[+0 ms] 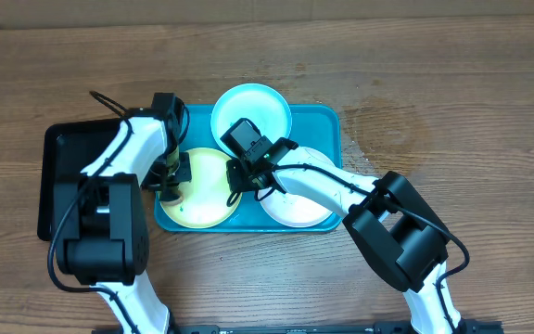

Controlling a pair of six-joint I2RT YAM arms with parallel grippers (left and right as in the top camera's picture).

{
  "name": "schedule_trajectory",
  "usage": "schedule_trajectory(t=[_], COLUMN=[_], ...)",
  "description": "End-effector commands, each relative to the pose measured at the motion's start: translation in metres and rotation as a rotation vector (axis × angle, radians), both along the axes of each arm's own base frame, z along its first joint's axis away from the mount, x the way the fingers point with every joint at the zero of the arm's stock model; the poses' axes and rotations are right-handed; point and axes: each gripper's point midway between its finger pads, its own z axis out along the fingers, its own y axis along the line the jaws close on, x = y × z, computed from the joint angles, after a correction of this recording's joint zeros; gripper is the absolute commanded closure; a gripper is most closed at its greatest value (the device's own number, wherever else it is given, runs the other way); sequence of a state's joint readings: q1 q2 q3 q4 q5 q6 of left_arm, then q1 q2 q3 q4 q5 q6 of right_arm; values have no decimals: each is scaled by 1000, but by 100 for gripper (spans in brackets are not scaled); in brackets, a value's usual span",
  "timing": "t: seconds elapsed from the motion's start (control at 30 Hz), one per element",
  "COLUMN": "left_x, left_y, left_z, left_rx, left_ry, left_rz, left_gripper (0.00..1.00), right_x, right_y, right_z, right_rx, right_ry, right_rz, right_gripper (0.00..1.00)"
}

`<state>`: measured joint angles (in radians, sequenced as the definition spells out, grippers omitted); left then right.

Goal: Clean dirty plates on tray and stack at the side
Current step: 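Scrub the yellow plate with the sponge while the right gripper holds it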

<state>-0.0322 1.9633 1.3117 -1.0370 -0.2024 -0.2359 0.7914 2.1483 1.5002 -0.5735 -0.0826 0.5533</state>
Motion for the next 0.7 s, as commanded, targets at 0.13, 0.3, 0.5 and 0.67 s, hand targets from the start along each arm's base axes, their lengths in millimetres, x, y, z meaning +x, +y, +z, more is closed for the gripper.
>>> schedule_trajectory(t=[0.13, 0.3, 0.5, 0.67], left_x=[38, 12, -20, -32], left_y=[-90, -96, -87, -31], left_z=[42, 18, -22, -33], left_rx=[-562, -604, -552, -204], left_ry=[-107, -40, 24, 65], left_rz=[-161, -152, -109, 56], left_gripper=[95, 96, 96, 96], right_x=[7, 8, 8, 8], right_y=[-11, -10, -10, -10], right_z=[-10, -10, -10, -10], right_rx=[-41, -37, -36, -36], right_ry=[-10, -14, -14, -15], right_rz=[-25, -24, -24, -24], right_gripper=[96, 96, 96, 96])
